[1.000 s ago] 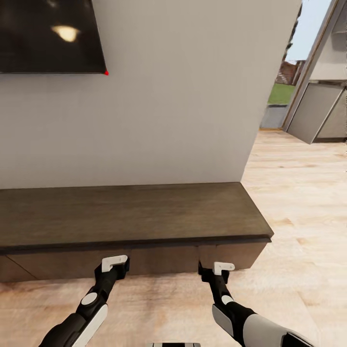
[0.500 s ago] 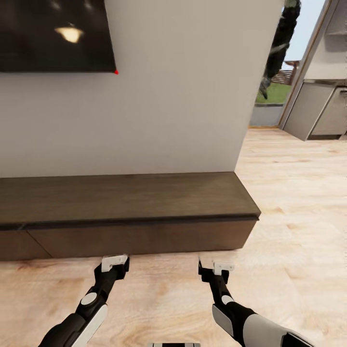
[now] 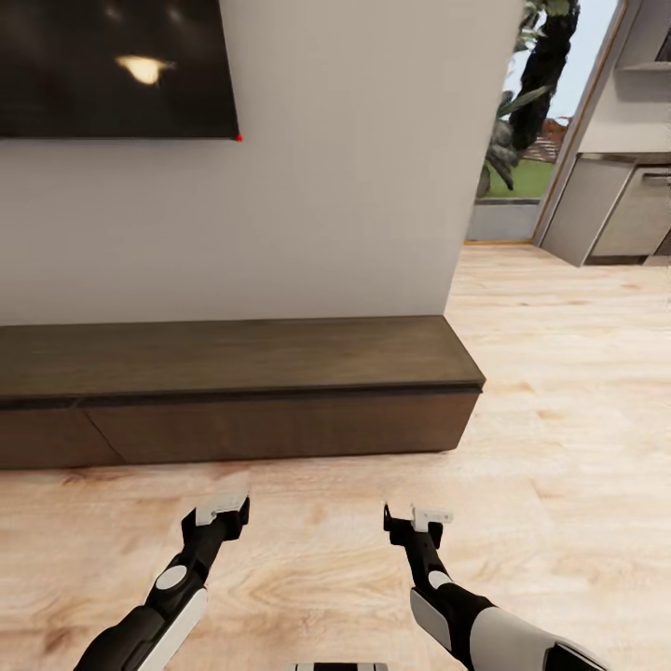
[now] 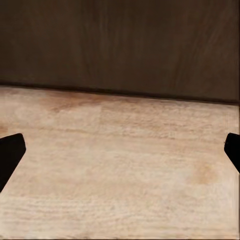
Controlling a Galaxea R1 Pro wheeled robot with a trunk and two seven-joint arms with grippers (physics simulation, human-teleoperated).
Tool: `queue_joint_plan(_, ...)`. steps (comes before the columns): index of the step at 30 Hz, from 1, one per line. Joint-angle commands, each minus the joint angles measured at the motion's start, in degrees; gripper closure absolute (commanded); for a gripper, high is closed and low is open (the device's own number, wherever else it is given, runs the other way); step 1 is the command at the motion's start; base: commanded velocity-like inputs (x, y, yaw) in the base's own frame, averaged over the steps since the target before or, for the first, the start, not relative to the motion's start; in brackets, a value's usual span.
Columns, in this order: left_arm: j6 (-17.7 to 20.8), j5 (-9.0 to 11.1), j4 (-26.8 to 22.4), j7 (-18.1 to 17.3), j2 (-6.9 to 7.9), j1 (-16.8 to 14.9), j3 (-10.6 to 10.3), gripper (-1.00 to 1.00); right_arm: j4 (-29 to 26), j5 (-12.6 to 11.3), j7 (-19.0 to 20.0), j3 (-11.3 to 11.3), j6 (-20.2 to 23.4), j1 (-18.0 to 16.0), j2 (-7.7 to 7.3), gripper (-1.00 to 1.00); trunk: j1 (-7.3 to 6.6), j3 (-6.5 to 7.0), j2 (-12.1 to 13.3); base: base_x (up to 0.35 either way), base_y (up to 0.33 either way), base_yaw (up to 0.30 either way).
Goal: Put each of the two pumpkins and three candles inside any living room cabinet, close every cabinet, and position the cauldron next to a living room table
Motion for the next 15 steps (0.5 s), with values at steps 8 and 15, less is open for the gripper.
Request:
queue_joint_plan(8,0.65,0.48,-0.43,0.56,0.11,-0.05,0.16,-1.0,-0.06,-0.11,-0.38,0.5,-0.09,-0.04,0.0,-1.0,-0.05,-0.05,-0.02,-0.164,0.0,0.0)
queue_joint_plan(15,1.73,0.95,-0.64,0.42,0.18,-0.11,0.56,-1.0,-0.06,-0.13,-0.38,0.49,-0.09,-0.04,-0.05,-1.0,-0.18,1.06,0.04,-0.004,0.0,0.0)
